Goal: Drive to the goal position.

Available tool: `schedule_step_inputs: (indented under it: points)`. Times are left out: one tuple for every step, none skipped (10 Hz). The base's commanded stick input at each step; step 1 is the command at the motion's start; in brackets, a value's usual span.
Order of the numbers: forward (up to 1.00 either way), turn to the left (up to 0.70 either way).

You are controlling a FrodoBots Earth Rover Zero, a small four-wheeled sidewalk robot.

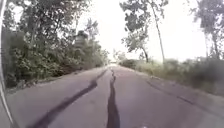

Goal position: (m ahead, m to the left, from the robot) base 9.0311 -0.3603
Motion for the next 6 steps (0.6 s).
schedule_step_inputs:
  points:
    - [0.7,-0.02]
    - [0.7,-0.02]
    - [0.7,-0.02]
    - [0.7,-0.02]
    - [0.7,-0.02]
    - [0.7,-0.02]
